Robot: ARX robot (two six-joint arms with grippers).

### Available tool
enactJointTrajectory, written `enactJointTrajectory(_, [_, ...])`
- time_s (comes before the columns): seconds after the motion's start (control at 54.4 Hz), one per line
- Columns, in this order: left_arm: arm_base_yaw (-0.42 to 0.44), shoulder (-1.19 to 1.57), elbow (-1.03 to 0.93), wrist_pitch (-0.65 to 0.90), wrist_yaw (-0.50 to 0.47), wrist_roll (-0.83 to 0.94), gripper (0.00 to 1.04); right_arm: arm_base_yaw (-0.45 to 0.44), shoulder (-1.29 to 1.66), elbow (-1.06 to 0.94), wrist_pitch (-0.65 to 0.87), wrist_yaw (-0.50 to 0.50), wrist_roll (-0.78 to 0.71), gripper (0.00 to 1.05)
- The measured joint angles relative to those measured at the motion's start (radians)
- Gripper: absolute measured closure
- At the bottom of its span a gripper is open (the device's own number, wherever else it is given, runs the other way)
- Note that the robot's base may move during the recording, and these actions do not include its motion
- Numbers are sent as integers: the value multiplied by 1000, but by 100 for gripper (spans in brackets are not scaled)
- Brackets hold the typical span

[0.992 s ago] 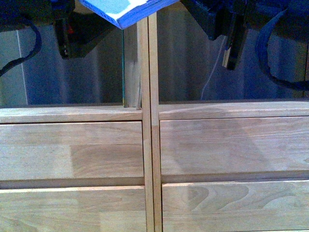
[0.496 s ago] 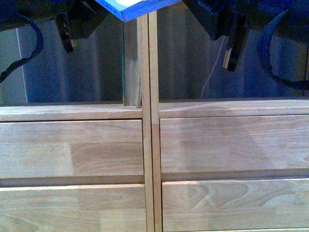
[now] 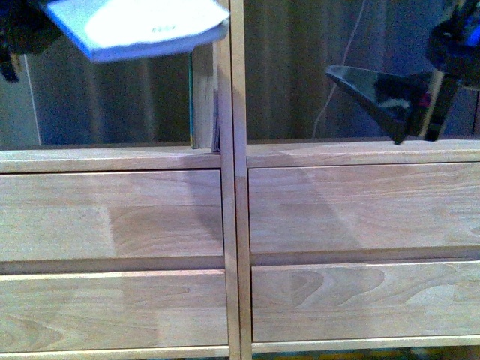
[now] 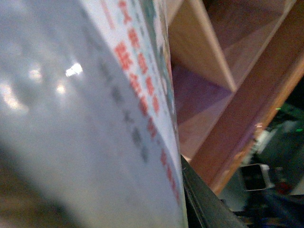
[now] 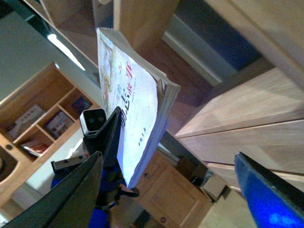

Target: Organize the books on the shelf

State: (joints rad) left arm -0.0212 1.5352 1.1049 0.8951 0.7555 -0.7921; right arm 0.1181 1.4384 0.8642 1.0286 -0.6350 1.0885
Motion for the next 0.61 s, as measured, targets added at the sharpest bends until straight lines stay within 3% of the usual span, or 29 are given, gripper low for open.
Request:
enactJointTrajectory(0.147, [47, 42, 66, -184, -143, 326, 97, -122, -53, 23, -200, 60, -178, 7])
enactJointTrajectory(0.257, [68, 97, 126, -219, -222, 536, 97, -186, -82, 45, -331, 120, -364, 7])
enactJointTrajectory(0.386, [79, 170, 209, -263, -285, 727, 97, -237, -114, 45, -369, 142, -579, 7])
enactJointTrajectory(0.606, [71, 350, 419, -370, -380, 973, 97, -280, -204, 8, -296, 137, -930, 7])
